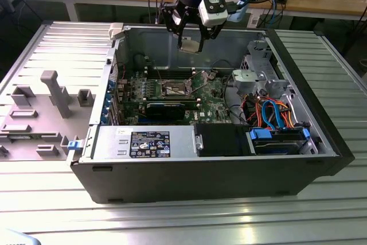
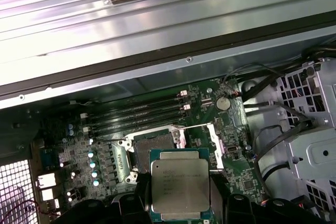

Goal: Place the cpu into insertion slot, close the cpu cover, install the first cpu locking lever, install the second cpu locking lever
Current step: 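Place the cpu into insertion slot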

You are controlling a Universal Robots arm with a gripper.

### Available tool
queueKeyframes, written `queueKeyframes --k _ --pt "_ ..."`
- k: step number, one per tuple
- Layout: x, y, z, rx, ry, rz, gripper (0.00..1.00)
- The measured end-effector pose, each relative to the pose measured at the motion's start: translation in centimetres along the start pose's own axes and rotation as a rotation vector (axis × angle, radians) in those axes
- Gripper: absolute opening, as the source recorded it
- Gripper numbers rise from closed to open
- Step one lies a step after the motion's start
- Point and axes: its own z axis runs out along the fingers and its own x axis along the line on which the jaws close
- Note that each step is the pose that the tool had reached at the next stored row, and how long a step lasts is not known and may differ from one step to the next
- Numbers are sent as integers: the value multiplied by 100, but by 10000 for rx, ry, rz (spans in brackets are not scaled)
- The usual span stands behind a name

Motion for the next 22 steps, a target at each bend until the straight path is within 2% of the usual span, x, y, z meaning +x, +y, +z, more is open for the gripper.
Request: queueKeyframes --k 22 --pt "0 0 0 -8 -35 391 55"
